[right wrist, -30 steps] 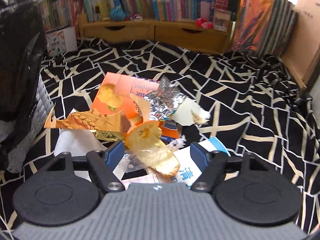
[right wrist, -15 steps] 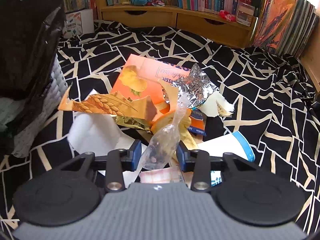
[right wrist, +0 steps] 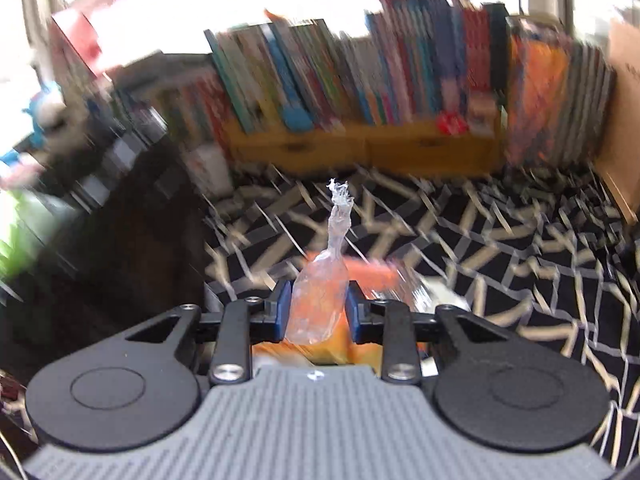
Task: Collect trash
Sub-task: 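Carry the clear wrapper with the right tool into the bin and release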
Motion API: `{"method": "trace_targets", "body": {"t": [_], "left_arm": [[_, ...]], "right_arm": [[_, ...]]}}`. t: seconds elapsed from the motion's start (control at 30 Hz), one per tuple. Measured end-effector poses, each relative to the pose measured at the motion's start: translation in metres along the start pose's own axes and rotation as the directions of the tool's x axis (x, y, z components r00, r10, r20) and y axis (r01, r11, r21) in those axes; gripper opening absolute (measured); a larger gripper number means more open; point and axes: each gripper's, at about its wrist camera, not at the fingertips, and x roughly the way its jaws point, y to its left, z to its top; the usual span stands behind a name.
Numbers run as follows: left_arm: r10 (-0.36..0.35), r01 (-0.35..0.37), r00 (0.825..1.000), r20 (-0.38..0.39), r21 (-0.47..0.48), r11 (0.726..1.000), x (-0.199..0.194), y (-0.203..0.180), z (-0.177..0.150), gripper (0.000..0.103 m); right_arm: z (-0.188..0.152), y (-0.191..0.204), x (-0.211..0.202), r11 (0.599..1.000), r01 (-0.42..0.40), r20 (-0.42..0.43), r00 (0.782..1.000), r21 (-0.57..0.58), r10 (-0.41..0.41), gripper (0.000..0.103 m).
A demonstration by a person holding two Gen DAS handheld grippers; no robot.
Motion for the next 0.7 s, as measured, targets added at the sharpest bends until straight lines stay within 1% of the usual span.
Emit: {"method": "trace_targets", "body": {"t": [0.07, 0.13, 0.23, 0.3, 0.33, 0.43, 0.57, 0.67, 0.7], "left_arm": [[-0.002, 0.002, 1.000, -0.002, -0.001, 1.000, 0.000, 0.000, 0.000, 0.061], [-0.006, 0.006, 1.000, -0.001, -0.004, 1.000, 0.000, 0.000, 0.000, 0.061], [-0.015, 0.015, 1.000, -0.002, -0.010, 1.000, 0.001, 0.001, 0.000, 0.061], [-0.021, 0.021, 1.000, -0.004, -0.012, 1.000, 0.001, 0.002, 0.000, 0.061], [-0.025, 0.025, 1.000, -0.006, -0.013, 1.000, 0.001, 0.002, 0.000, 0.061], [-0.034, 0.034, 0.999, -0.010, -0.017, 0.999, 0.002, 0.004, 0.000, 0.061], [-0.044, 0.043, 0.999, -0.012, -0.019, 0.999, 0.002, 0.006, 0.000, 0.061], [-0.045, 0.045, 0.999, -0.011, -0.021, 0.999, 0.002, 0.006, 0.000, 0.061], [-0.046, 0.046, 0.999, -0.010, -0.022, 0.999, 0.002, 0.006, 0.000, 0.061]], "right_arm": [[0.017, 0.010, -0.012, 0.999, -0.045, 0.046, 0.998, -0.008, 0.045, 0.033], [0.035, 0.021, -0.025, 0.995, -0.101, 0.094, 0.990, -0.017, 0.102, 0.033], [0.060, 0.040, -0.038, 0.980, -0.194, 0.154, 0.968, -0.049, 0.199, 0.034], [0.072, 0.054, -0.042, 0.965, -0.248, 0.171, 0.951, -0.081, 0.259, 0.034], [0.076, 0.063, -0.042, 0.958, -0.269, 0.170, 0.944, -0.100, 0.283, 0.034], [0.080, 0.090, -0.035, 0.940, -0.297, 0.152, 0.934, -0.169, 0.323, 0.034], [0.075, 0.116, -0.022, 0.922, -0.322, 0.102, 0.931, -0.213, 0.349, 0.035], [0.069, 0.126, -0.014, 0.920, -0.316, 0.074, 0.937, -0.233, 0.341, 0.041], [0.068, 0.127, -0.013, 0.921, -0.312, 0.069, 0.939, -0.235, 0.336, 0.055]]}}
